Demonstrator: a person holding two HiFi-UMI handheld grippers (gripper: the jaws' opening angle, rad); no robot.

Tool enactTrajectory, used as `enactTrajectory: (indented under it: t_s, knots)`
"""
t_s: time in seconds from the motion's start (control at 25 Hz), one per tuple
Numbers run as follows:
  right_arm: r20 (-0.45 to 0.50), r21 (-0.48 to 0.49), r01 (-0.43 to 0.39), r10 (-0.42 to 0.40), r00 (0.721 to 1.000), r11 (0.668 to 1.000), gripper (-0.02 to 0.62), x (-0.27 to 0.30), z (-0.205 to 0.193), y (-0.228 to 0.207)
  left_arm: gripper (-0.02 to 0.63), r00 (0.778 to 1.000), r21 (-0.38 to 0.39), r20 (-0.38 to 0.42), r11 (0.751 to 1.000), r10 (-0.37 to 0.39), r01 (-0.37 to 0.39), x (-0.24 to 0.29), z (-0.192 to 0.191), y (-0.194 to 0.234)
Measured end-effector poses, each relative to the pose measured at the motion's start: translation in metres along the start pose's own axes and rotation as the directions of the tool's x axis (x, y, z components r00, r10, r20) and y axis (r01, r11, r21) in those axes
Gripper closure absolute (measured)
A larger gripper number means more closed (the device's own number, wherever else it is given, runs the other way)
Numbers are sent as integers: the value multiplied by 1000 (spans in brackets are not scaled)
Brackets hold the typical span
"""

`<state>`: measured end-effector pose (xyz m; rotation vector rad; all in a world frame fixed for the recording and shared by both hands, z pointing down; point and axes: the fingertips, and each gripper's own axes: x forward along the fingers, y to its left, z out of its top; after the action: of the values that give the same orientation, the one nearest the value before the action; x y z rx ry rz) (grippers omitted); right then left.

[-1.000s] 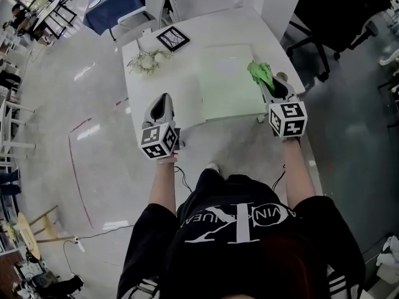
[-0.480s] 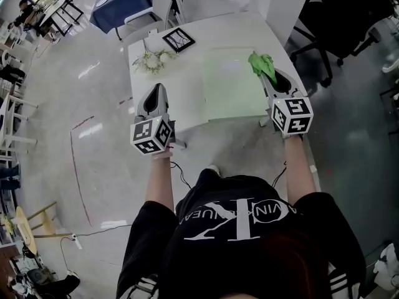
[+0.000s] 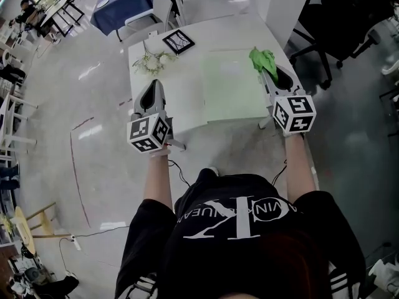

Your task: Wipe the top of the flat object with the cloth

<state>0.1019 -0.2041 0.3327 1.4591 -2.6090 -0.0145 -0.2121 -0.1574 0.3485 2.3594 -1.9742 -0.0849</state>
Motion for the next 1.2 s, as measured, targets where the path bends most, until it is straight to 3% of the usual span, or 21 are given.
enactTrajectory:
  t_s: [1.2]
  knots:
    - [7, 10, -3, 3, 1000, 1000, 491, 0, 1, 0, 595, 1000, 0, -4, 1000, -1, 1, 0, 0, -2]
